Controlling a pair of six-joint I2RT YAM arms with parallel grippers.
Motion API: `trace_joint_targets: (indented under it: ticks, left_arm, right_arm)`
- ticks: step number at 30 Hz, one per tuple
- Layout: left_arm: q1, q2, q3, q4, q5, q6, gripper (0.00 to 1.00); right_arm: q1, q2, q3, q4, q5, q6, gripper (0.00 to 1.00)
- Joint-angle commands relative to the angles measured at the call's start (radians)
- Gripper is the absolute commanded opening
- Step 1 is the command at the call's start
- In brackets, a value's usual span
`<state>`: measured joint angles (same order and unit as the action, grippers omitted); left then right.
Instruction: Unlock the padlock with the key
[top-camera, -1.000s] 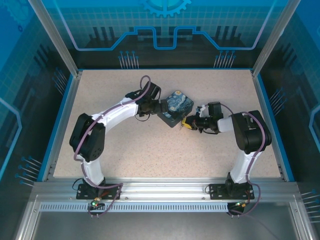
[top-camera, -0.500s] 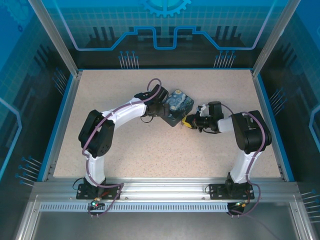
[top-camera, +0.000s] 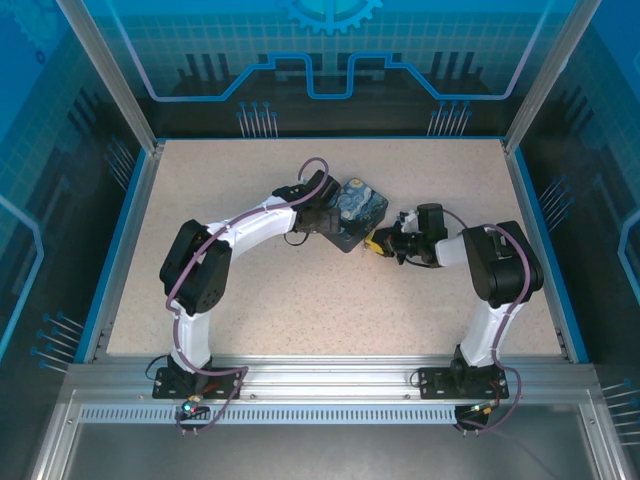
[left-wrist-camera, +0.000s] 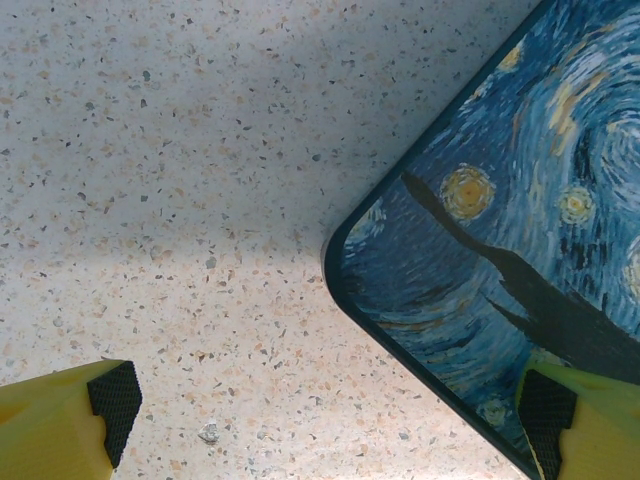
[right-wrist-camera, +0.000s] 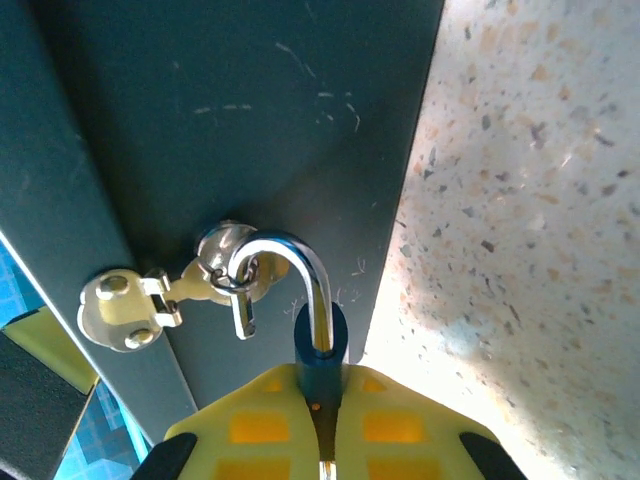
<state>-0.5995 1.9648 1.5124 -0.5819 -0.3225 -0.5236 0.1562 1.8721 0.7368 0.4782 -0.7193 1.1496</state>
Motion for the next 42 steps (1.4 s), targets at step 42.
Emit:
trace_joint_targets:
  ticks: [42]
  left_arm:
    - [-0.009,0.045,-0.03,-0.058,-0.004,0.005,0.97]
  right_arm:
    - [-0.056,-0.028,0.248,-0.335,0.002,-0.187,0.0]
